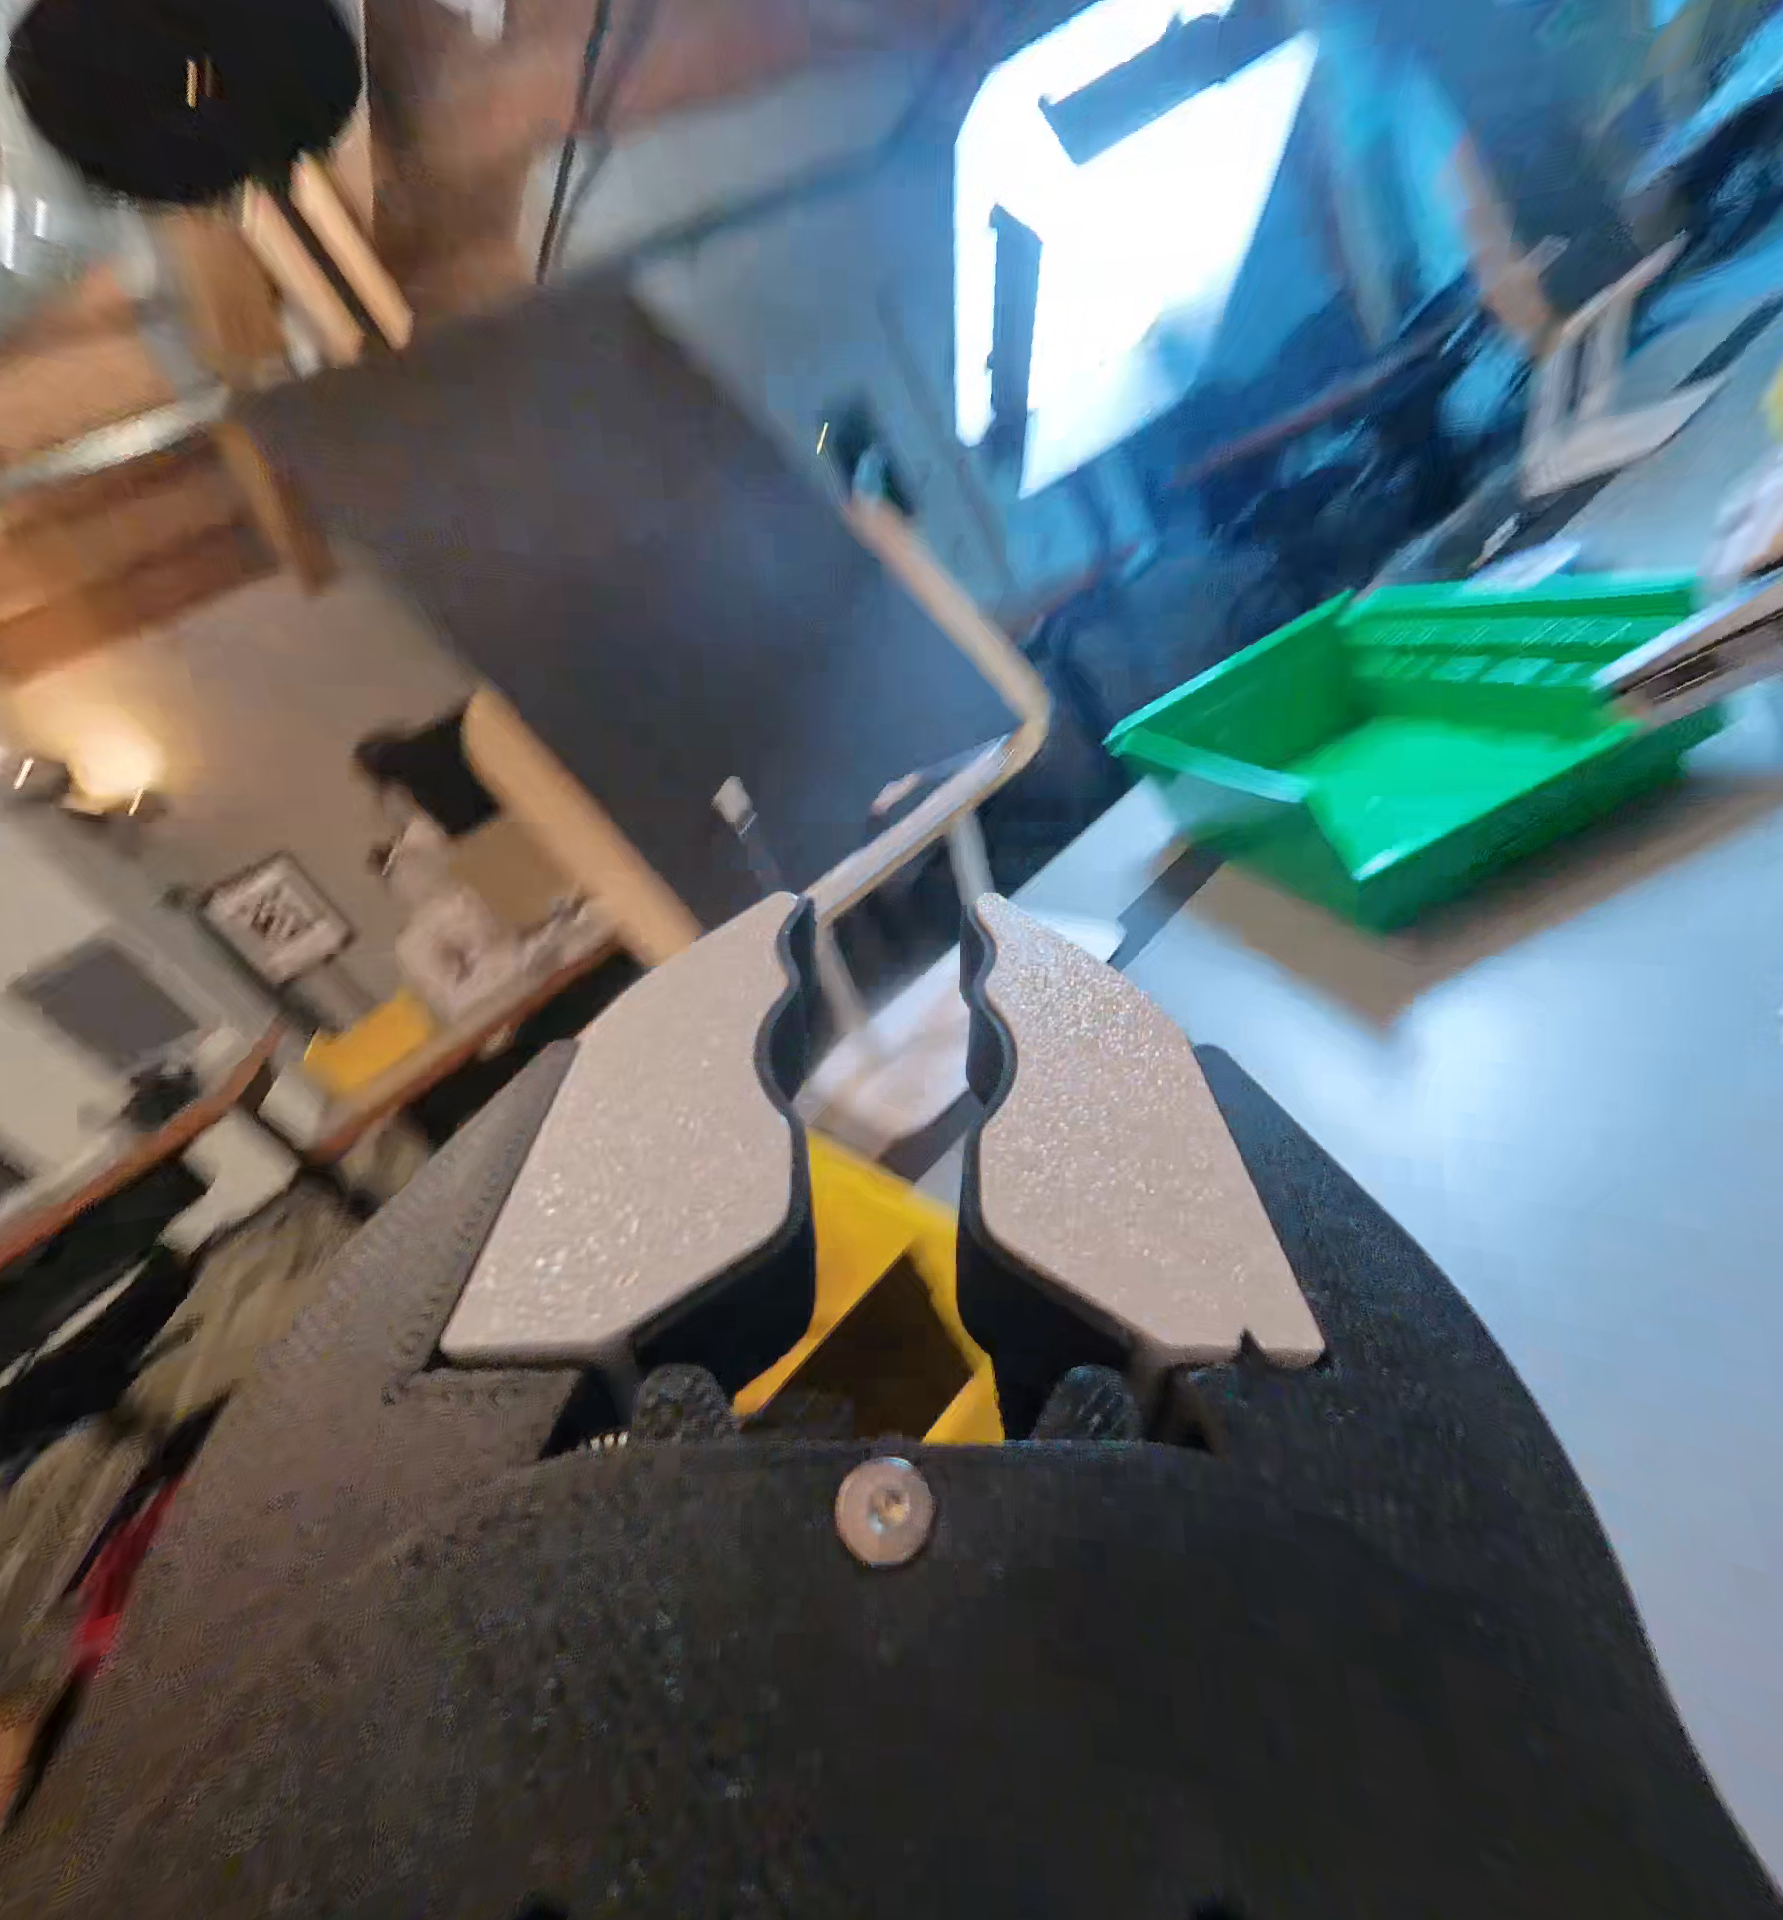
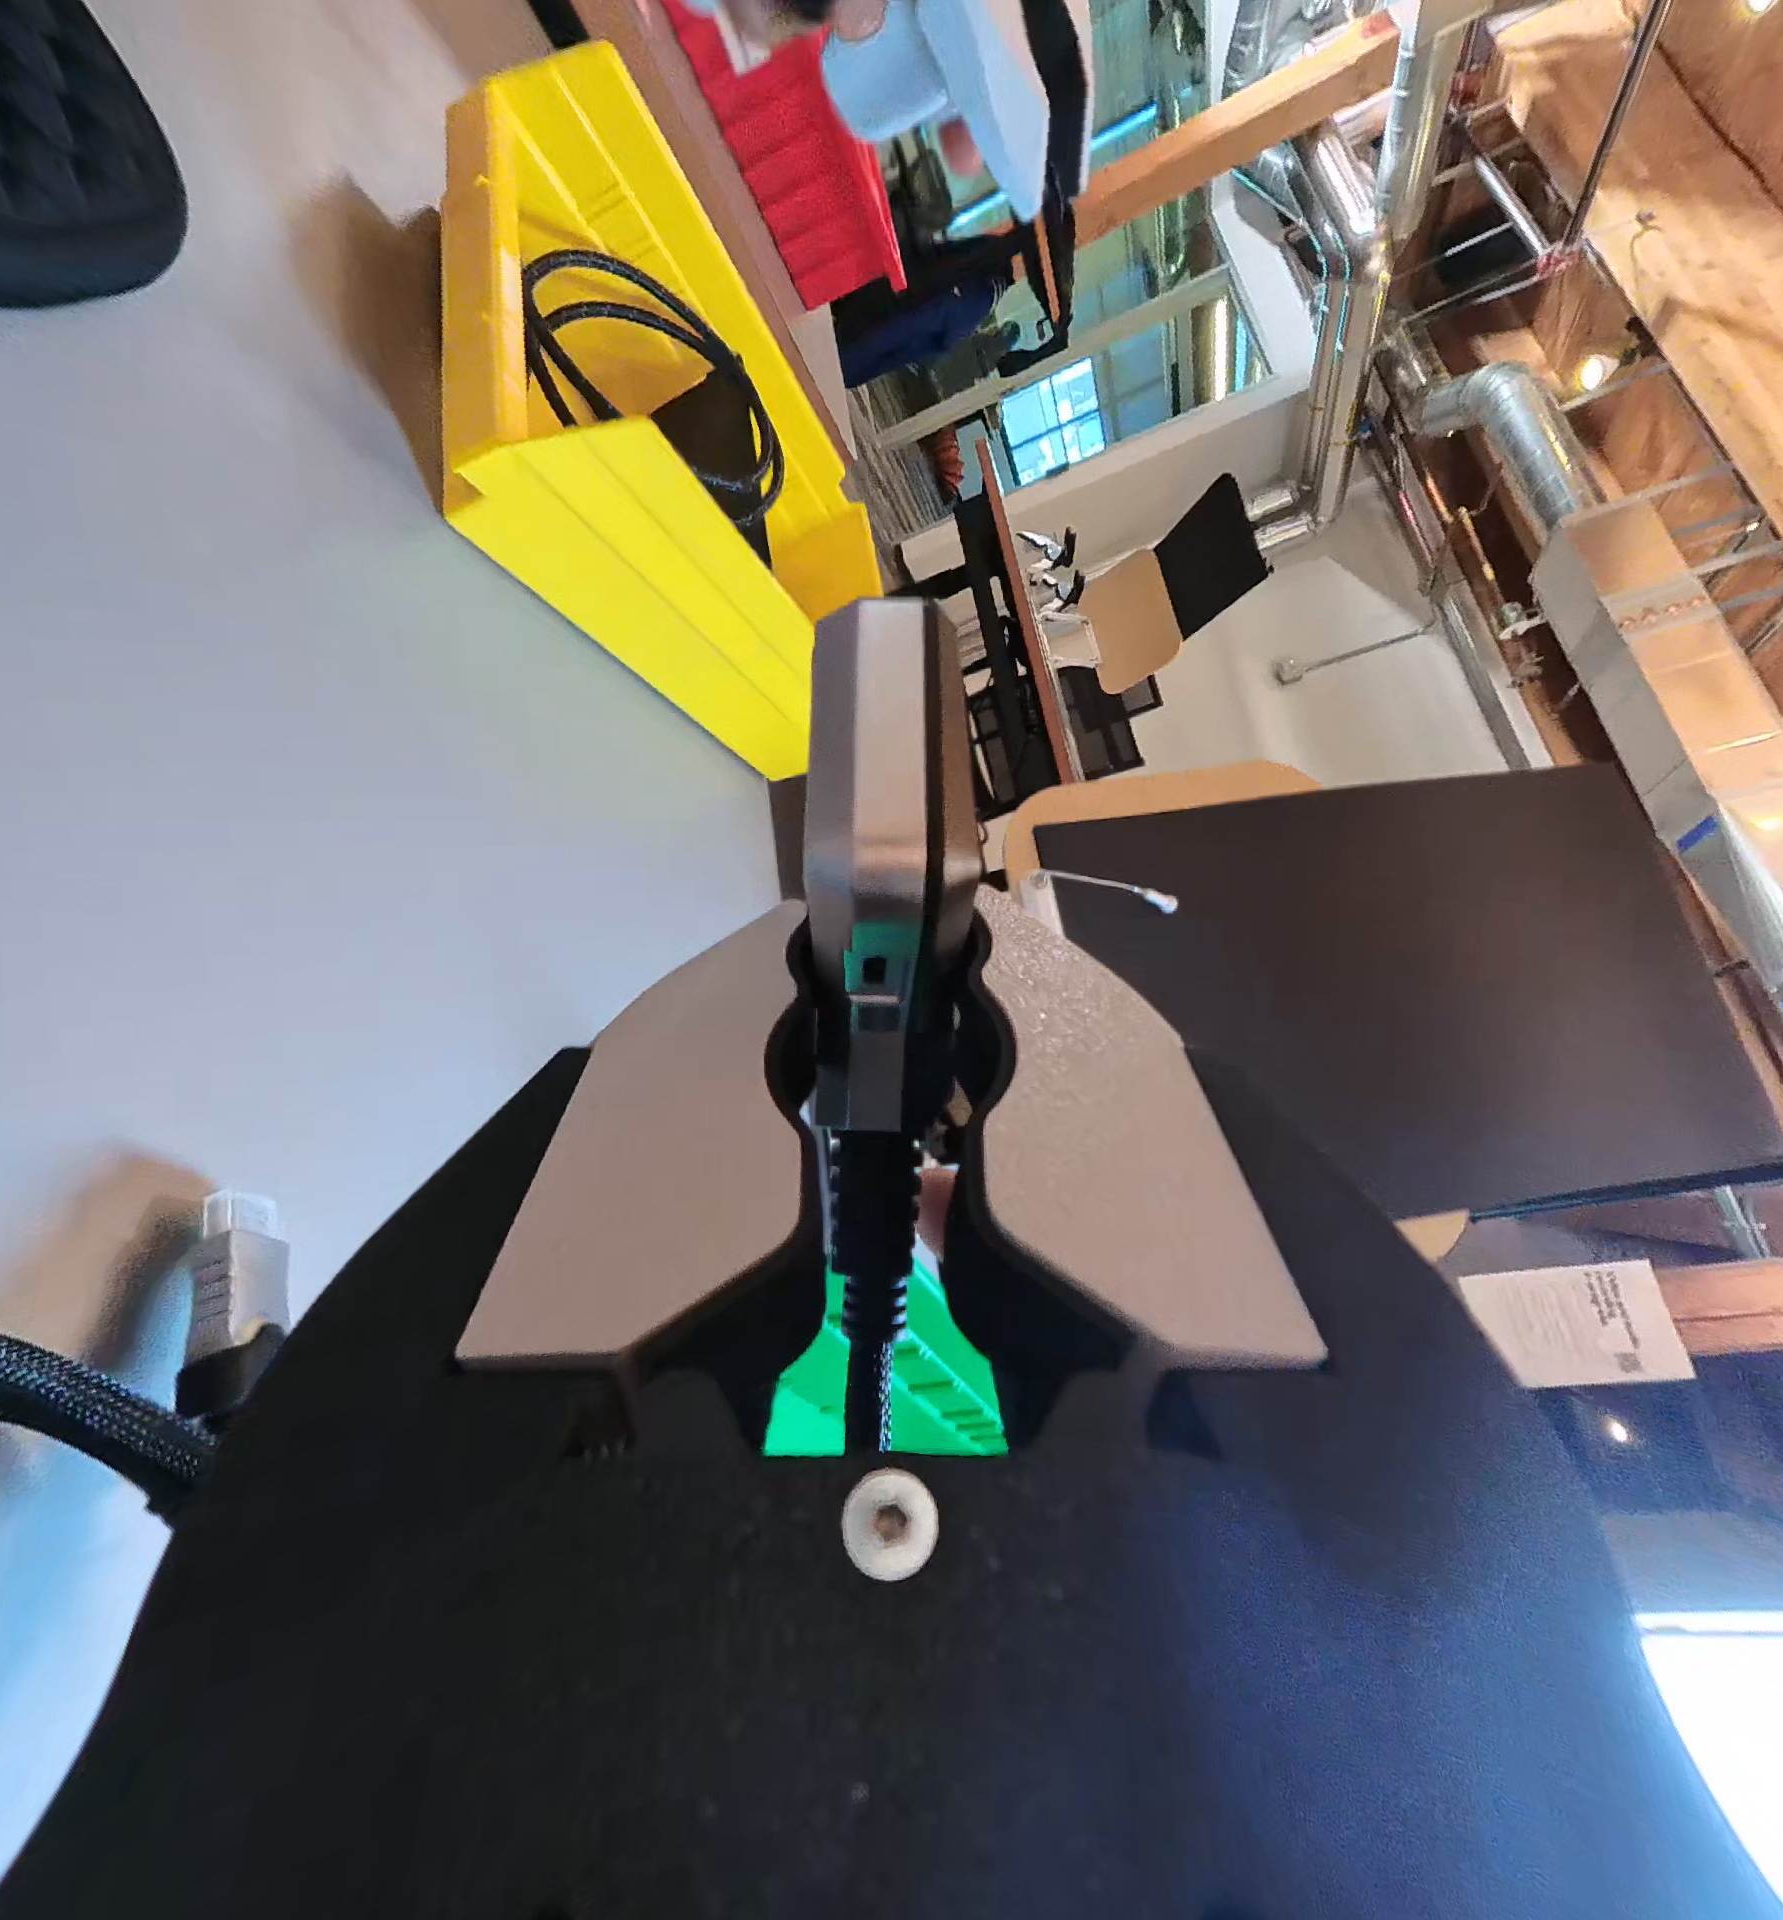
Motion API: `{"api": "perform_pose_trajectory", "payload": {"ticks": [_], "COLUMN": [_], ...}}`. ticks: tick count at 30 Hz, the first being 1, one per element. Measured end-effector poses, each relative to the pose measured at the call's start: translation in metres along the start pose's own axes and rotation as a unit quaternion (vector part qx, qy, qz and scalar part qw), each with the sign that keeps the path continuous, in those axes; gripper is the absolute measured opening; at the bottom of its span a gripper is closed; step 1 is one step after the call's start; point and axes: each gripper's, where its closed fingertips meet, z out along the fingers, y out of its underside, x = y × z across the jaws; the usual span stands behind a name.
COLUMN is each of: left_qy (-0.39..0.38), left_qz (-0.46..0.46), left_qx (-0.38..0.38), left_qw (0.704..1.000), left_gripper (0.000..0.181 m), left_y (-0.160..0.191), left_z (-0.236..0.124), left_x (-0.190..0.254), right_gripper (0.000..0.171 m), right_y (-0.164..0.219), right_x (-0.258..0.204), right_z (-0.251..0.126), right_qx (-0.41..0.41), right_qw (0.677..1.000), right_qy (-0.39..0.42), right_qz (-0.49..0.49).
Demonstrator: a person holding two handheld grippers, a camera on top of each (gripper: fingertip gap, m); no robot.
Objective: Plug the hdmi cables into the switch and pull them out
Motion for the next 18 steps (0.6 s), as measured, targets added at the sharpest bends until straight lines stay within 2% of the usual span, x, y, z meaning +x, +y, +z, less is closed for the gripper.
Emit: {"api": "perform_pose_trajectory", "payload": {"ticks": [3,5,10,13,14,15,18], "left_qy": [-0.011,0.015,0.112,0.124,0.116,0.132,0.126], "left_qz": [-0.037,-0.09,-0.179,-0.139,-0.103,-0.089,-0.078], "left_qx": [-0.142,-0.227,-0.381,-0.467,-0.49,-0.492,-0.475], "left_qw": [0.989,0.97,0.9,0.864,0.858,0.856,0.868], "left_gripper": [0.028,0.033,0.043,0.042,0.03,0.012,0.01], "left_y": [0.051,0.088,0.167,0.213,0.226,0.227,0.195], "left_z": [-0.006,-0.009,-0.016,-0.022,-0.024,-0.023,-0.021], "left_x": [-0.053,-0.064,-0.019,0.009,0.009,0.015,0.006], "right_gripper": [0.023,0.023,0.023,0.022,0.022,0.022,0.022], "right_y": [0.01,0.012,0.014,0.018,0.019,0.02,0.022], "right_x": [-0.006,-0.006,0.002,0.004,0.004,0.004,0.004], "right_z": [-0.006,-0.01,-0.018,-0.02,-0.02,-0.02,-0.022], "right_qx": [-0.01,-0.01,-0.005,-0.004,-0.004,-0.004,-0.005], "right_qw": [1.0,1.0,0.999,0.999,0.998,0.998,0.998], "right_qy": [-0.003,-0.002,0.009,0.013,0.013,0.013,0.016], "right_qz": [0.005,0.01,0.037,0.053,0.057,0.061,0.067]}}
